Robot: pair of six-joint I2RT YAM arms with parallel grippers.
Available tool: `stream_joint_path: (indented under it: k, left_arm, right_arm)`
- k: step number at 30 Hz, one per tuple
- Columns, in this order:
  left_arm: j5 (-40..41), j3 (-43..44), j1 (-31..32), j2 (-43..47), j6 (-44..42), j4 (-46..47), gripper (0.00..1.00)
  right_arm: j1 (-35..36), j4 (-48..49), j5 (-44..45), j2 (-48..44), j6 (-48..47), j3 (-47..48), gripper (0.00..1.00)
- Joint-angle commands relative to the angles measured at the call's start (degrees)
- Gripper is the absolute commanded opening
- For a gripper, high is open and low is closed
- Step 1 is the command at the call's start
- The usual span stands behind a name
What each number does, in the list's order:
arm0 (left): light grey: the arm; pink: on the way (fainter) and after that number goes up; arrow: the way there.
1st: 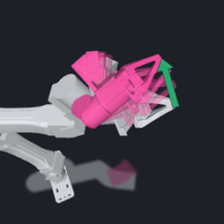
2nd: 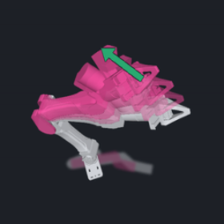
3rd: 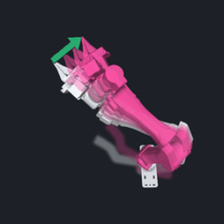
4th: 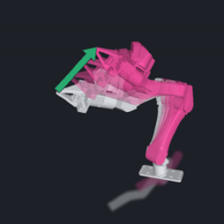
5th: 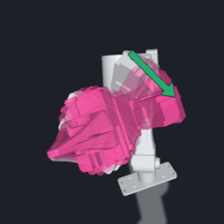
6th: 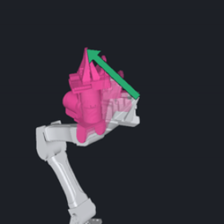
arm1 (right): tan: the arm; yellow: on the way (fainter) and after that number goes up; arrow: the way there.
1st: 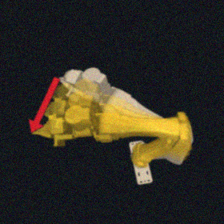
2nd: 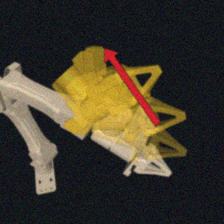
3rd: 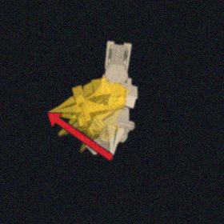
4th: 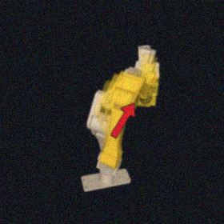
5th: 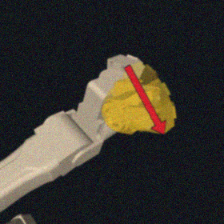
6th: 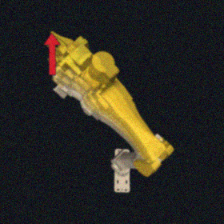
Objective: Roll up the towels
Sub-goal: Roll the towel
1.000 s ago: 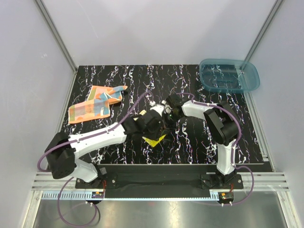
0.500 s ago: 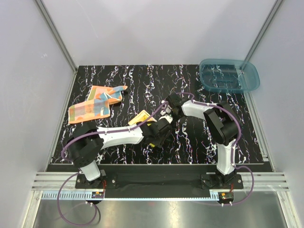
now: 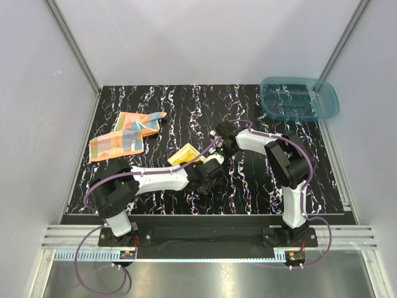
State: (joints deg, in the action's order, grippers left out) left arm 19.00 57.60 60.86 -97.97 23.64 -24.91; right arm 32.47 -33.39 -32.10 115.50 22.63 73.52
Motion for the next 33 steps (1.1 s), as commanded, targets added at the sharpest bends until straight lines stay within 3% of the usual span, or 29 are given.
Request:
stream_joint_path:
  k: [1, 8, 17, 33]
  left_arm:
    - [3.9, 0.6, 2.8, 3.6, 0.3, 0.4, 0.50]
    - [12.2, 7.9, 7.9, 5.6, -0.3, -6.6, 0.50]
    - [11.4, 6.9, 8.1, 1.8, -0.3, -4.9, 0.49]
    - [7.1, 1.0, 3.0, -5.0, 2.7, 1.2, 0.49]
  right_arm:
    - [-0.6, -0.6, 3.4, 1.7, -1.8, 1.5, 0.05]
    - [-0.6, -0.6, 3.3, 2.3, -1.6, 1.7, 0.05]
    - [-0.6, -1.4, 3.4, 1.9, -1.9, 2.2, 0.05]
    - [-0.6, -2.7, 3.9, 2.4, -2.9, 3.0, 0.04]
